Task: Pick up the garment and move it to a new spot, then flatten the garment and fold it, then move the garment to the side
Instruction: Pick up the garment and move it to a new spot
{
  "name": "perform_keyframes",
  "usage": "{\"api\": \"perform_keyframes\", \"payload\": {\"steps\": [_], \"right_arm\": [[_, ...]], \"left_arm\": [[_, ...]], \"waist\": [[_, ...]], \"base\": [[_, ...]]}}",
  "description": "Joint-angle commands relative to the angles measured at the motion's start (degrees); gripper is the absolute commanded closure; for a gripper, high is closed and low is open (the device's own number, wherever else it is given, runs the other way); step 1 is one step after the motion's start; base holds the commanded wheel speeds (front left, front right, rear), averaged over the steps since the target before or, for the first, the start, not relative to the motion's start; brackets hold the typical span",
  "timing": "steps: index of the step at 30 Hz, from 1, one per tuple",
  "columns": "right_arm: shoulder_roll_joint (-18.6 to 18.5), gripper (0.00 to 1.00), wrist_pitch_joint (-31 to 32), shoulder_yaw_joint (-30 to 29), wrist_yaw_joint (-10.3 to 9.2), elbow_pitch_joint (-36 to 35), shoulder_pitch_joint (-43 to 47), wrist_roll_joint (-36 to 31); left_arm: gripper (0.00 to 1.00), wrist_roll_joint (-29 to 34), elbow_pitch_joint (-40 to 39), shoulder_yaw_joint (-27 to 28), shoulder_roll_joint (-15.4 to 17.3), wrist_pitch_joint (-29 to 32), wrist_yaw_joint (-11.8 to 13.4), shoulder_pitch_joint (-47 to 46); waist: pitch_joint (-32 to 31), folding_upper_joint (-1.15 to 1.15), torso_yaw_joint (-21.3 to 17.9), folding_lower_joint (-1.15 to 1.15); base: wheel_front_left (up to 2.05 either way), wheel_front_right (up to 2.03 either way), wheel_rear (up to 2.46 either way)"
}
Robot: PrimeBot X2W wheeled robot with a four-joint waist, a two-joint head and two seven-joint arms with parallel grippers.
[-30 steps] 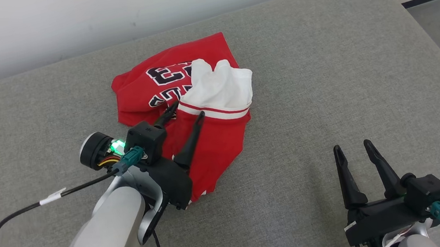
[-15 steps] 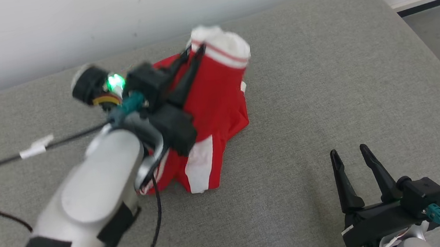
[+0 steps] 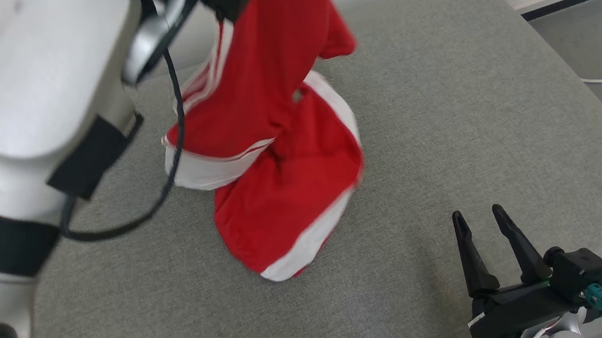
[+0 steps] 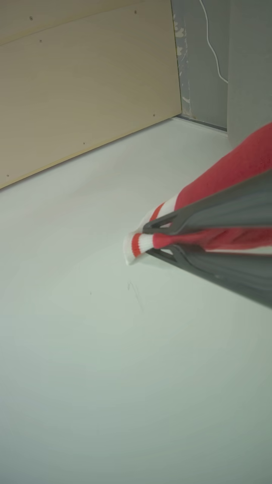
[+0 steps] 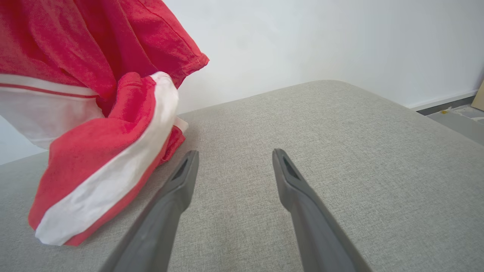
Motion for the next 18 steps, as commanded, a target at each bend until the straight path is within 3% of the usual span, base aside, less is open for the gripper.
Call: {"api": "perform_keyframes", "payload": {"steps": [1,9,18], "right_arm": [[0.03,0.0,-0.05,-0.2,-0.13,0.05,0.04,0.48],[0.02,0.0,-0.04,-0.49,-0.13,-0.63,-0.7,0.86],[0.03,0.0,-0.05,-0.69,-0.13,-0.28,-0.96,0.37]], "left_arm": [[1.0,-0.9,0.61,-0.23,0.12,-0.07,0.12,-2.75],[1.0,-3.89,6.14,-3.69,-1.54,-2.31,0.13,-17.26],[1.0,-6.62,10.67,-6.25,-1.14,-6.79,0.13,-20.92]], "waist": [[0.32,-0.01,-0.36,0.0],[2.42,-0.01,-0.41,0.0],[3.2,-0.01,1.48,0.0]], "base": [[0.0,0.0,0.0],[0.0,0.0,0.0],[0.0,0.0,0.0]]}}
